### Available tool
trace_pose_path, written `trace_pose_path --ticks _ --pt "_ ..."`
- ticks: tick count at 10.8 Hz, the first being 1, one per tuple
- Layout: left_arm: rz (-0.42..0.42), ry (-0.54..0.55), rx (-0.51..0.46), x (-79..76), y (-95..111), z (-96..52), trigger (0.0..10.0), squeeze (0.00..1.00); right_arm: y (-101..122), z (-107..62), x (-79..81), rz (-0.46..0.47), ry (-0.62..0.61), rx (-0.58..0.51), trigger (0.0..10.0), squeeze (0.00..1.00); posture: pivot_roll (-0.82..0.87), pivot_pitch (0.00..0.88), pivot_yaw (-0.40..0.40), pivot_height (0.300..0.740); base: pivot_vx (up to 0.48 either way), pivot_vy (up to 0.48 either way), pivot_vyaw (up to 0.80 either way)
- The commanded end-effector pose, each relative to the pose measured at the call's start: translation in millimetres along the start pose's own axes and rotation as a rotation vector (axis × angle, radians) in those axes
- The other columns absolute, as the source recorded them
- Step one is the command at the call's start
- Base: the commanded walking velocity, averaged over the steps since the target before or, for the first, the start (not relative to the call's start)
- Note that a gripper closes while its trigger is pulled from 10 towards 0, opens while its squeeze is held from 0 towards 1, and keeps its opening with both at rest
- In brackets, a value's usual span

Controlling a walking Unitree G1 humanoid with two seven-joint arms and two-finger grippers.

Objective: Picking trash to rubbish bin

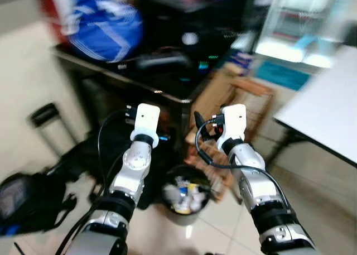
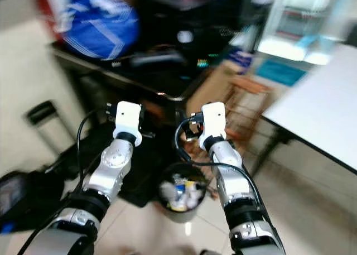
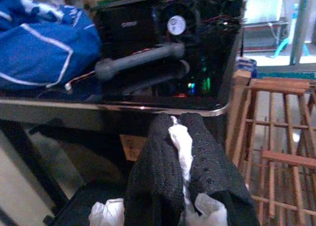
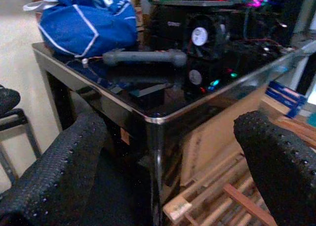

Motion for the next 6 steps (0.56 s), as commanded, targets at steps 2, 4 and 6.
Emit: trace_pose_path --ticks 2,4,6 --pt "0.005 -0.003 0.005 2.0 0.1 0.2 10.0 0.00 2.2 0.8 2.7 0.001 0.010 -0.008 10.0 0.00 -0.01 0.050 0.026 0.740 0.000 0.000 0.00" --pt "0.007 -0.009 0.018 1.2 -1.8 -0.1 10.0 0.00 1.2 0.4 3.2 0.003 0.014 -0.003 10.0 0.00 -0.02 0.048 0.025 0.740 0.000 0.000 0.00" --pt "0.019 0.001 0.029 2.8 -3.9 -0.4 10.0 0.00 1.0 0.6 5.0 0.009 0.029 0.002 10.0 0.00 -0.02 0.046 0.023 0.740 0.159 0.000 -0.38"
Point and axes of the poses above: a point about 5 cm out from each wrist's last joint towards the gripper, its own z axis pointing out of the wrist towards the gripper, its own y axis along the axis of the wrist's last joint, x = y × z, the point moved 2 cm from there along z, pointing out of the wrist towards the gripper, and after that the axes turned 8 degrees about -z, right-handed, at the moved point
